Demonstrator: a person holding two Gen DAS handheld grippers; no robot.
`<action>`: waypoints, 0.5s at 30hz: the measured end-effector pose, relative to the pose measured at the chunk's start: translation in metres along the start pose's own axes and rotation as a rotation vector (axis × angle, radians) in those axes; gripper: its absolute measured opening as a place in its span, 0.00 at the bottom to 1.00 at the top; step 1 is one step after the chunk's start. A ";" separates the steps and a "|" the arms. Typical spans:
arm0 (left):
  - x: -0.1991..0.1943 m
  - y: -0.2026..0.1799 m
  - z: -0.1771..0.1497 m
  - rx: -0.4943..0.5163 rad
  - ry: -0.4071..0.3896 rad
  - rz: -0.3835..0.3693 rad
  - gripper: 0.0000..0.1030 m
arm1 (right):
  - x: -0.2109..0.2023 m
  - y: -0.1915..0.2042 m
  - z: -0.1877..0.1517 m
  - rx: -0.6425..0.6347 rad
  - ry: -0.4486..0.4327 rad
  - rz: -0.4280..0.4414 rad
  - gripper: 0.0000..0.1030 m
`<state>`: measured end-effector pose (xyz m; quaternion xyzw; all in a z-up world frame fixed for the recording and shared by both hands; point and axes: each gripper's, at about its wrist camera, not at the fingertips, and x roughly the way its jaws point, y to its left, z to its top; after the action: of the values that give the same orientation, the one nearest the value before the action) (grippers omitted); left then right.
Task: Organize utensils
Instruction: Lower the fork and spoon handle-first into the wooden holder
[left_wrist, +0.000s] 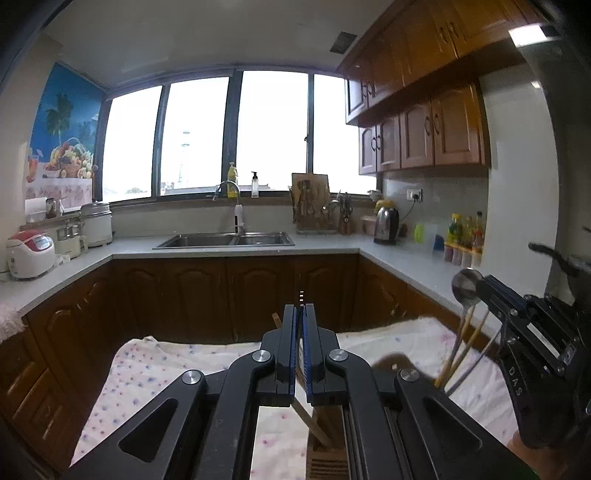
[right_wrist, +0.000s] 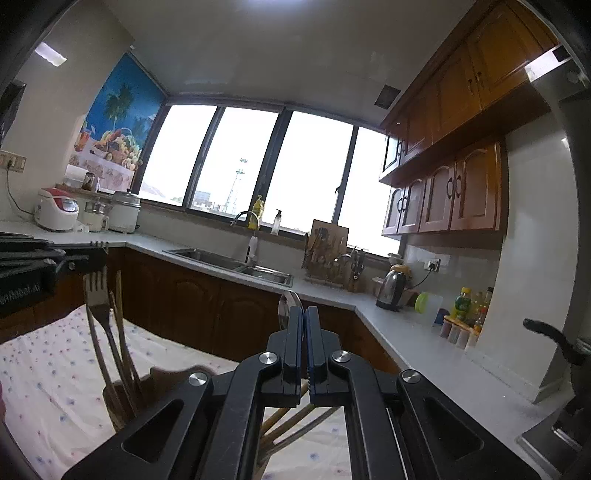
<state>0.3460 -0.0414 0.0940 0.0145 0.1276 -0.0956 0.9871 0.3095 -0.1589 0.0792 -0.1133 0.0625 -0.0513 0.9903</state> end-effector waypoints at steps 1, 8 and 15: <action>-0.001 -0.002 -0.003 0.006 0.003 -0.001 0.01 | -0.002 0.002 -0.002 -0.002 0.000 0.009 0.02; -0.007 -0.013 -0.022 0.058 0.043 -0.032 0.01 | -0.014 0.006 -0.013 0.003 0.011 0.043 0.02; -0.012 0.008 -0.019 0.006 0.081 -0.045 0.01 | -0.018 0.005 -0.028 0.022 0.060 0.067 0.02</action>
<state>0.3310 -0.0302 0.0786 0.0184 0.1678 -0.1175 0.9786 0.2881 -0.1582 0.0530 -0.0987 0.0953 -0.0220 0.9903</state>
